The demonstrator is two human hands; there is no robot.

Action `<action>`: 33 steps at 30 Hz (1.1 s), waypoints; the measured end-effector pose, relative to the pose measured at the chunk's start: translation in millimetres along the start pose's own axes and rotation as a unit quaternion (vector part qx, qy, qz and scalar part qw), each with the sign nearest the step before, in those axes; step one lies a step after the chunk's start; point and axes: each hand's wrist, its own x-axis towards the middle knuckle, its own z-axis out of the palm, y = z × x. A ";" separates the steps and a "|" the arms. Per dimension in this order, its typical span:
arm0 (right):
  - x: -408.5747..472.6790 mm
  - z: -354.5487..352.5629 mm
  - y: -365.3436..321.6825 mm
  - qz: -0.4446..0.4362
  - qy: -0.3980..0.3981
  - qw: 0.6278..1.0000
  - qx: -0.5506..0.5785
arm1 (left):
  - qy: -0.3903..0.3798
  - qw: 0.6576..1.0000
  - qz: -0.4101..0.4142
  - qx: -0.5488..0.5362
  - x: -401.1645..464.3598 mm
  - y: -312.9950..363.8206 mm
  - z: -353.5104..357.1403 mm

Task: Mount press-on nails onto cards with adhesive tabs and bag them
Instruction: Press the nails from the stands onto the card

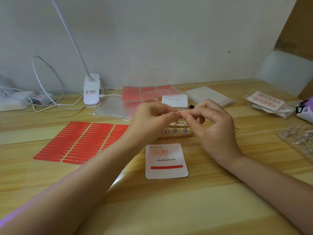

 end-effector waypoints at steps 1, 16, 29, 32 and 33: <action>-0.2 0.3 0.0 -0.002 0.003 1.000 -0.004 | 0.004 1.000 0.006 0.021 0.2 0.5 0.6; -0.8 -2.2 2.8 -0.057 0.022 0.994 -0.090 | -0.002 0.998 -0.048 0.036 6.5 8.4 -13.2; -1.0 -3.7 -0.3 -0.080 -0.025 0.994 -0.064 | -0.114 0.990 -0.088 0.000 7.7 6.1 -22.9; -1.6 -3.0 -1.7 -0.072 -0.047 0.996 -0.033 | -0.141 0.988 -0.070 0.002 6.8 5.6 -25.2; -1.8 -2.9 -2.6 -0.065 -0.052 0.996 -0.026 | -0.147 0.987 -0.065 0.005 6.3 5.6 -25.5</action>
